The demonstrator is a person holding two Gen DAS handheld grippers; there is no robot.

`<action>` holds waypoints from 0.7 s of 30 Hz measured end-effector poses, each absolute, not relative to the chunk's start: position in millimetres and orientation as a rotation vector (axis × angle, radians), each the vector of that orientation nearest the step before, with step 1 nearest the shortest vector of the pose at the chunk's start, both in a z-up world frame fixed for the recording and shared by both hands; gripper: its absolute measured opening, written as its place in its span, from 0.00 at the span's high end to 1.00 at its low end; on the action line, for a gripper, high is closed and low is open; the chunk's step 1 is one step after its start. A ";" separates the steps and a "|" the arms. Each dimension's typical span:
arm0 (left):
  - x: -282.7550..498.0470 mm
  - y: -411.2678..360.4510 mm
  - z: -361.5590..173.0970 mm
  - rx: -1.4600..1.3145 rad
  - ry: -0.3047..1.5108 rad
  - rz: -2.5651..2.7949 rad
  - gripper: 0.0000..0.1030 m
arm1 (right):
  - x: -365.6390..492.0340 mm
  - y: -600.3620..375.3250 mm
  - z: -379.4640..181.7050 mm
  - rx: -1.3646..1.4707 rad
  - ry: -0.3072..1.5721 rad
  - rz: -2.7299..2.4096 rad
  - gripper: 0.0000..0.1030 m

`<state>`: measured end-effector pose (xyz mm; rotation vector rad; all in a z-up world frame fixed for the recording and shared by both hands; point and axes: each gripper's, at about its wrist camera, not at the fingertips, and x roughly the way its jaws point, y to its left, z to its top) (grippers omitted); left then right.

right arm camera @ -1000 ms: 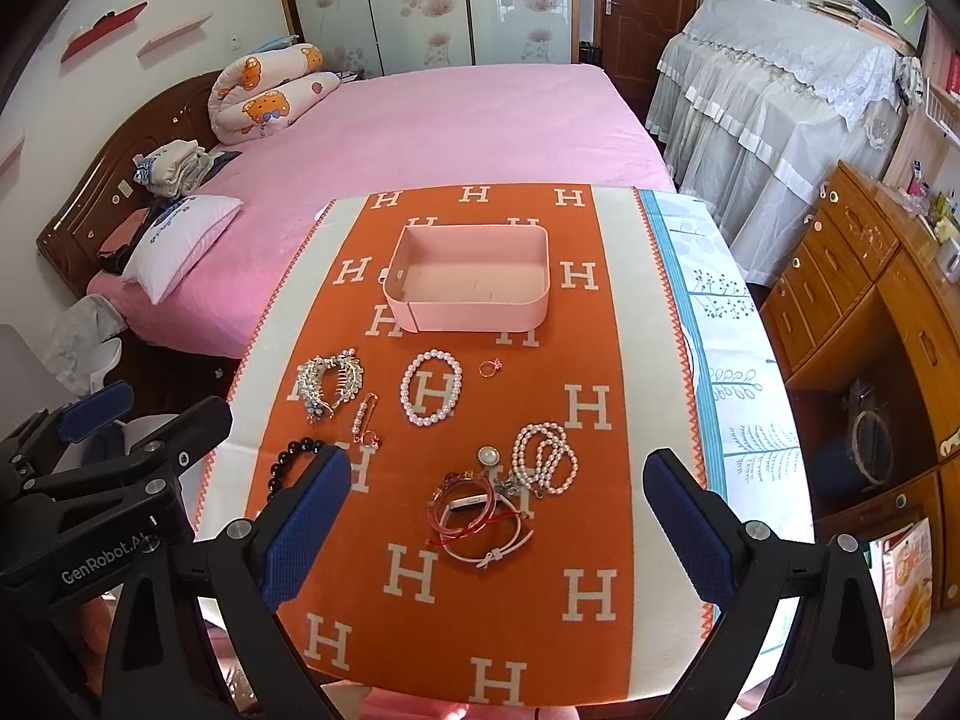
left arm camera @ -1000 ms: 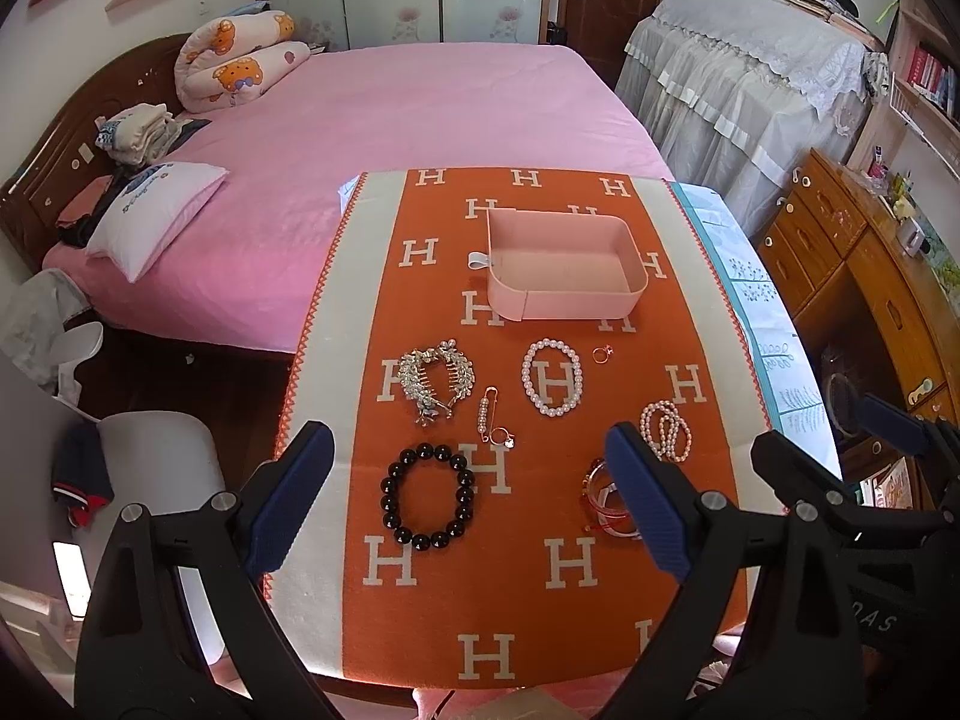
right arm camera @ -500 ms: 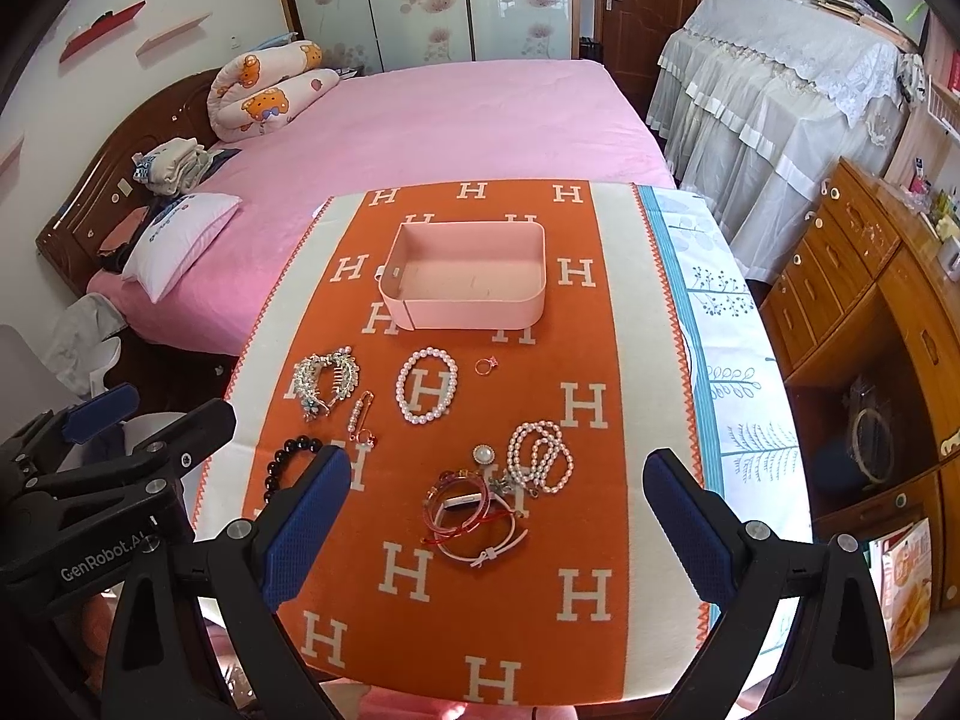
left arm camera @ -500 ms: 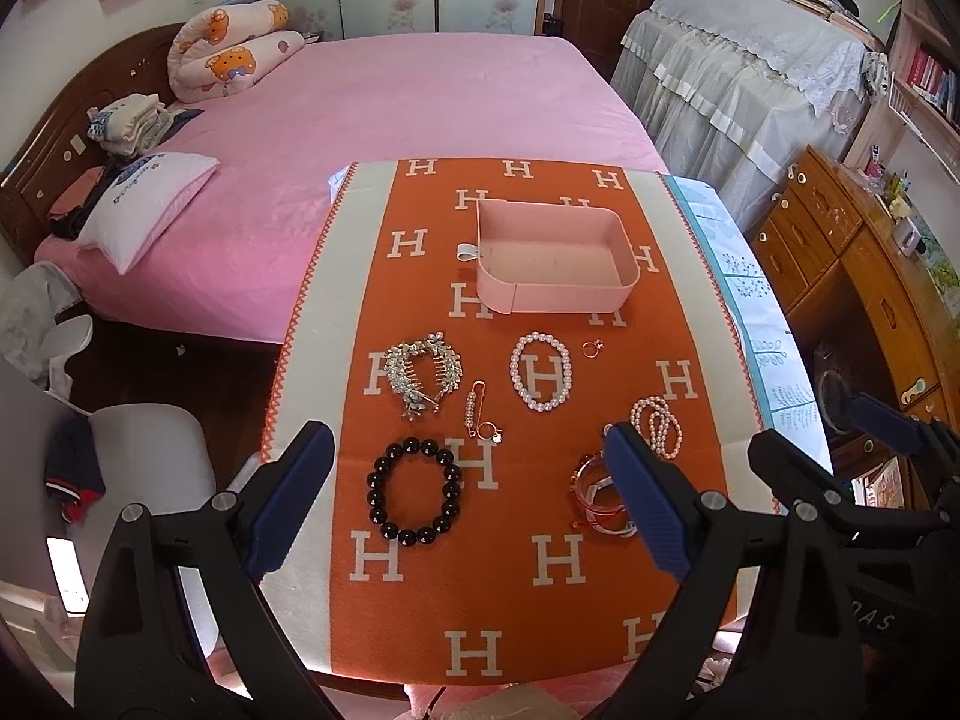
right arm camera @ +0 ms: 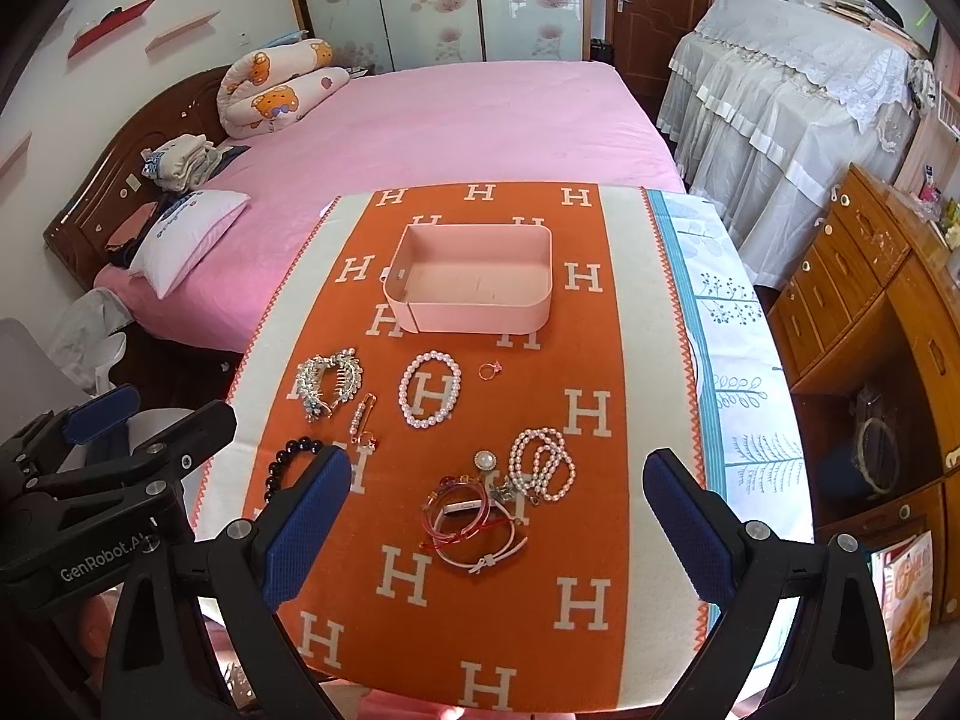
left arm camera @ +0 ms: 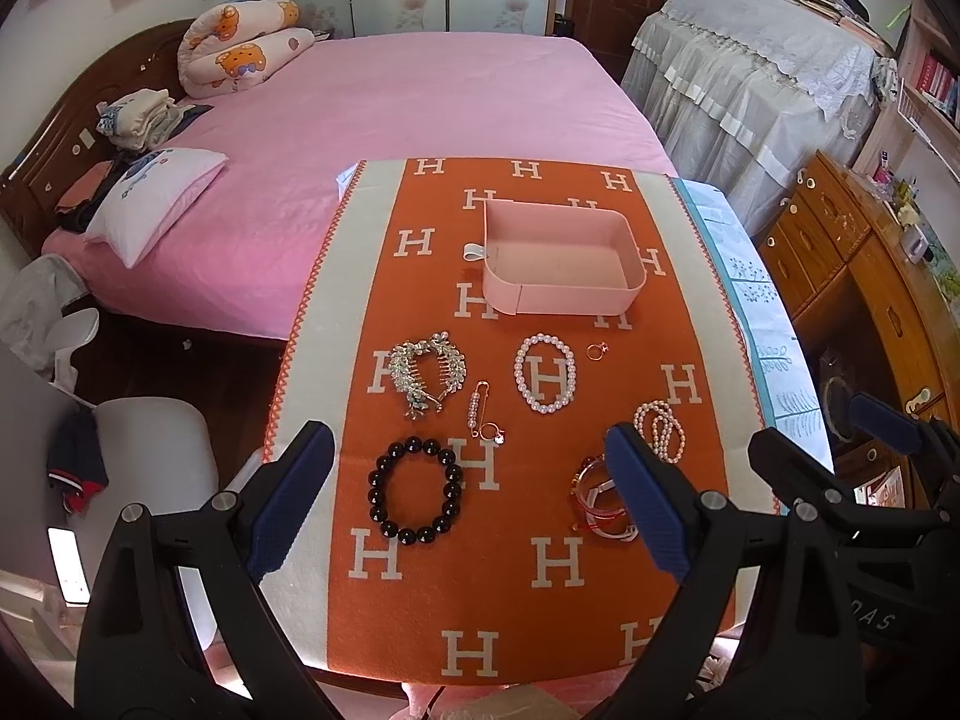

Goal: Organize jewelry

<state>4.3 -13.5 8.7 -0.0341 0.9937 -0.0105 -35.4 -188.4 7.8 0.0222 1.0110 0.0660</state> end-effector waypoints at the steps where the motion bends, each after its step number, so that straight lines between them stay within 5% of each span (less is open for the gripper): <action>1: 3.6 -13.4 9.5 -0.035 0.994 -0.009 0.12 | -34.2 -189.1 7.9 0.022 1.011 0.069 0.03; 21: 13.8 -22.3 12.7 -0.042 0.982 0.035 0.12 | -18.8 -203.1 15.5 0.015 0.980 0.139 0.04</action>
